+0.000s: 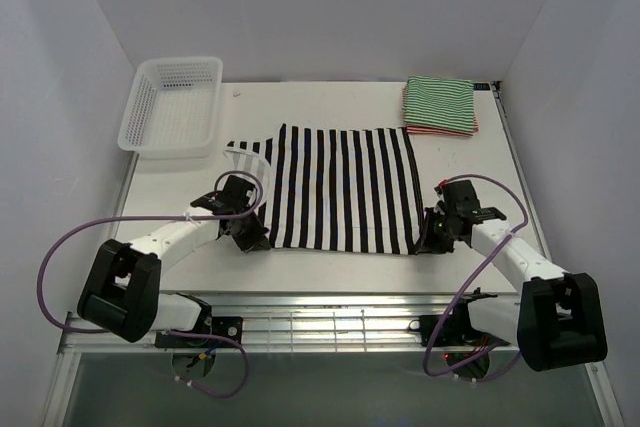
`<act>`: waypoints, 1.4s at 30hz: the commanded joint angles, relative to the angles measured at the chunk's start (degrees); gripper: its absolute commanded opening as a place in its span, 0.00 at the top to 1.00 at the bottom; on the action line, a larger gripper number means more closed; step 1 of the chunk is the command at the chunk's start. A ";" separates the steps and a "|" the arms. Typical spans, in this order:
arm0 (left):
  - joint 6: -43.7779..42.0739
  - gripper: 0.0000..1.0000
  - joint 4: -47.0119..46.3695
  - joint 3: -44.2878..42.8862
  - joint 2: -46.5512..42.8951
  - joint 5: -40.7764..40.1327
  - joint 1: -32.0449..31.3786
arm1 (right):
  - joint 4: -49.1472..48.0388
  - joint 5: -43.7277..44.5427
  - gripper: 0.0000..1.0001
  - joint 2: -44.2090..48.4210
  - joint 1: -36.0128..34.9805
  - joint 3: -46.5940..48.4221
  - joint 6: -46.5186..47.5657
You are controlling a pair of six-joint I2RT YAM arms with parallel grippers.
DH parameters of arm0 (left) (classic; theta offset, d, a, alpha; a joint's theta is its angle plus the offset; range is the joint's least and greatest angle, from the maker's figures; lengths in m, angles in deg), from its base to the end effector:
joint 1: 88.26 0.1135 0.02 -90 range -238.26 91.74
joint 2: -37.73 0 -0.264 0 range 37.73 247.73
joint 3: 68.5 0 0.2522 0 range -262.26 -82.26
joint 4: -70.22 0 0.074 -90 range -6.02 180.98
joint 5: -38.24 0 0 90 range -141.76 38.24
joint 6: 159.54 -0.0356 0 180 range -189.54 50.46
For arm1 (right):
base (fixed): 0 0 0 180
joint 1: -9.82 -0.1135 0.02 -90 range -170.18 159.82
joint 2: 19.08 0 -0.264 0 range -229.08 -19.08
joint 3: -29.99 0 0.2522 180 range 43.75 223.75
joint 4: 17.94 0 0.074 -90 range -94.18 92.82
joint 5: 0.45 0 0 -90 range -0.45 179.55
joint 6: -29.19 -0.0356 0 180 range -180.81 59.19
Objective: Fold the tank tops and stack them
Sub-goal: Fold the tank top
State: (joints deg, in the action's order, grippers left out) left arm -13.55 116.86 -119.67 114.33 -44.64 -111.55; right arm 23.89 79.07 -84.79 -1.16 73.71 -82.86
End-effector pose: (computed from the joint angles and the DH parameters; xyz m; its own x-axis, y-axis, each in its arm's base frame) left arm 0.2005 -0.0911 0.1580 -0.8431 -0.5326 -0.0744 -0.4854 0.8132 -0.3212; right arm 0.1886 0.0432 0.1619 -0.9164 0.1982 -0.3476 0.0841 0.9447 0.3169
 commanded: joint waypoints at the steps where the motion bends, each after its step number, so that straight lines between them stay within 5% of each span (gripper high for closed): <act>1: -0.53 1.00 0.78 -3.19 -2.33 -0.17 -0.09 | 3.30 -0.15 0.92 0.41 0.00 4.84 1.30; 23: -9.57 1.00 6.58 -27.44 15.59 -1.93 3.60 | 5.06 2.57 0.92 -13.99 0.87 24.00 1.39; 42: -12.92 1.00 6.49 -37.30 26.76 -3.25 5.71 | 1.72 3.10 0.92 -24.81 2.55 32.01 2.53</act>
State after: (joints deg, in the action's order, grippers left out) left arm -25.62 123.24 -154.69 141.30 -46.81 -106.58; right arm 27.43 81.54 -108.46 0.92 102.47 -81.33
